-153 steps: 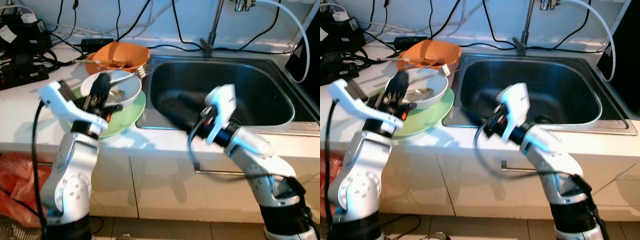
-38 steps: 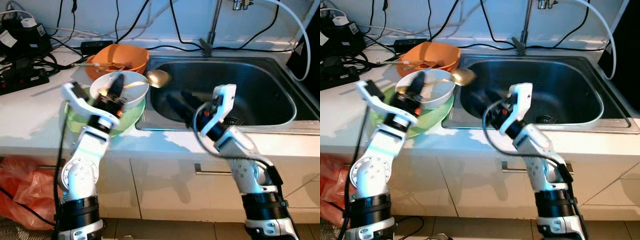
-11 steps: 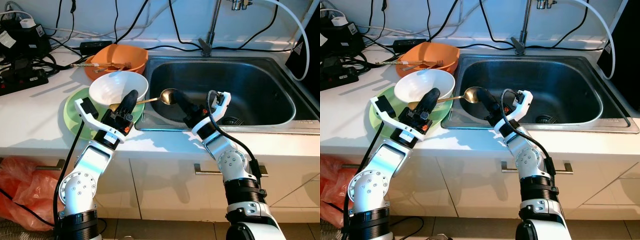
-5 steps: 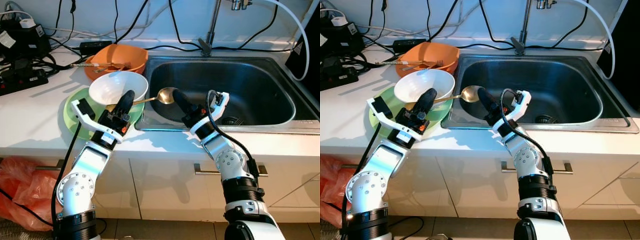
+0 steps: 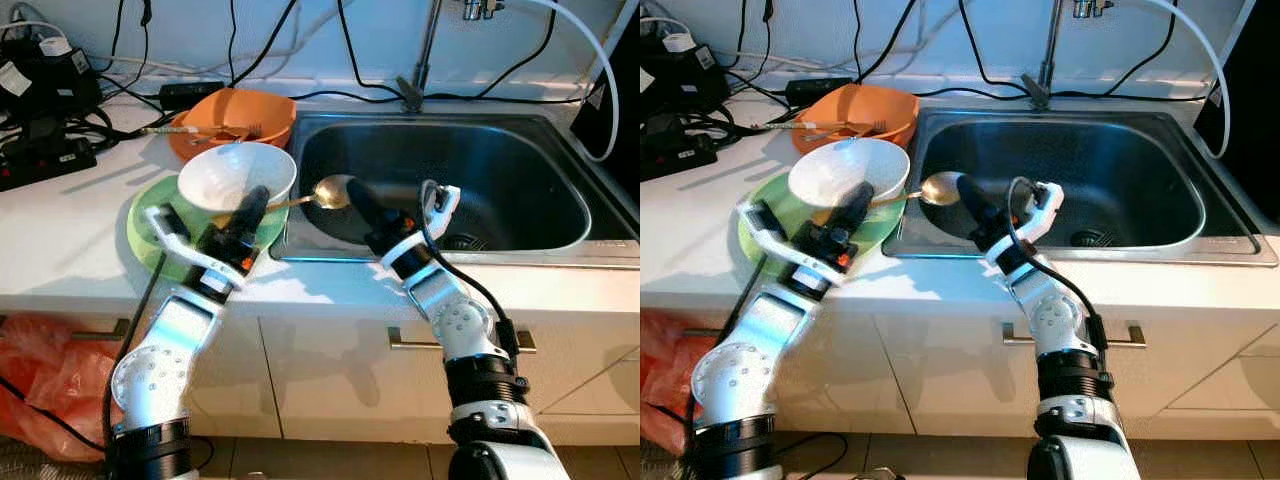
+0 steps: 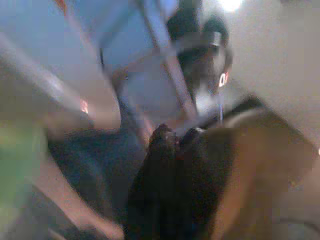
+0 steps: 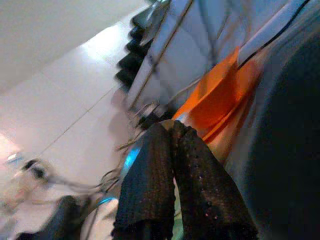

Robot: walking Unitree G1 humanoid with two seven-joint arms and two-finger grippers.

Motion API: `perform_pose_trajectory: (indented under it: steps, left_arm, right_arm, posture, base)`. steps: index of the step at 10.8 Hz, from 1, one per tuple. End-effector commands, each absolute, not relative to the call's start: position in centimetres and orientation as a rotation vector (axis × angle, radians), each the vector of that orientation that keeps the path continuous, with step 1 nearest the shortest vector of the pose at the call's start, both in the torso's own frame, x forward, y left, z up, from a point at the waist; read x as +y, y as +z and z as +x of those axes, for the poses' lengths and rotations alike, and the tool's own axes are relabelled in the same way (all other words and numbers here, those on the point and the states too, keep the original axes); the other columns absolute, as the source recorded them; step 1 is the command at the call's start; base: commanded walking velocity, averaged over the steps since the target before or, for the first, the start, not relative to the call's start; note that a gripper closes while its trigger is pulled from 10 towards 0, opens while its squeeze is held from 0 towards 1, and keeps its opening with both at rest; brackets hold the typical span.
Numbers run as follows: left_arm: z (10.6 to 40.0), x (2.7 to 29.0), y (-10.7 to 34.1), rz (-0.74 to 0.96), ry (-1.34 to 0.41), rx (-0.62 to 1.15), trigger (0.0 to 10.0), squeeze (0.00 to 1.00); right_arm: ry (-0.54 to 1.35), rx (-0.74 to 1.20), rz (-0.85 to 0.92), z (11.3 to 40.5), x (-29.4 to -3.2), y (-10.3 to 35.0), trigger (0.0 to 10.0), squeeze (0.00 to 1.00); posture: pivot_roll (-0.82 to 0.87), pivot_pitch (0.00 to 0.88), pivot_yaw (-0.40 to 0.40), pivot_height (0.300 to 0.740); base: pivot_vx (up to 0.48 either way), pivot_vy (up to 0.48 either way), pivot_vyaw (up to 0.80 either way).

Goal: Kitchen organization

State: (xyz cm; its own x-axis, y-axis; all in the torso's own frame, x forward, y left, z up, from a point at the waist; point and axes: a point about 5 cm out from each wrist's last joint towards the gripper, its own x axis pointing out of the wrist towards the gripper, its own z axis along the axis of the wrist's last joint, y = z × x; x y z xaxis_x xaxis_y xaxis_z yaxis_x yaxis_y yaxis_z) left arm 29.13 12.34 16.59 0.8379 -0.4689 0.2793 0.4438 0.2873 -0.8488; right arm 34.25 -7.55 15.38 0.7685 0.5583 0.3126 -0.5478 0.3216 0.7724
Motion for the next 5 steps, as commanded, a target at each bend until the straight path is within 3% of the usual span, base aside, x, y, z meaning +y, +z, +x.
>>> perform_pose_trajectory:
  steps: [1,5]
  left_arm:
    - [29.1,9.5,17.2,-1.083,-0.756,0.098,10.0,1.0]
    - [29.1,9.8,16.5,-0.997,-0.733,0.116,10.0,1.0]
  right_arm:
    - [0.828,0.075,0.993,33.9,-4.9,15.9,0.0,0.0]
    - [0.716,0.047,1.021,34.9,-7.0,16.0,0.0,0.0]
  posture:
    - [0.12,0.027,0.025,0.74]
    - [0.12,0.029,0.024,0.74]
  base:
    - [0.0,0.0,0.0]
    - [0.0,0.0,0.0]
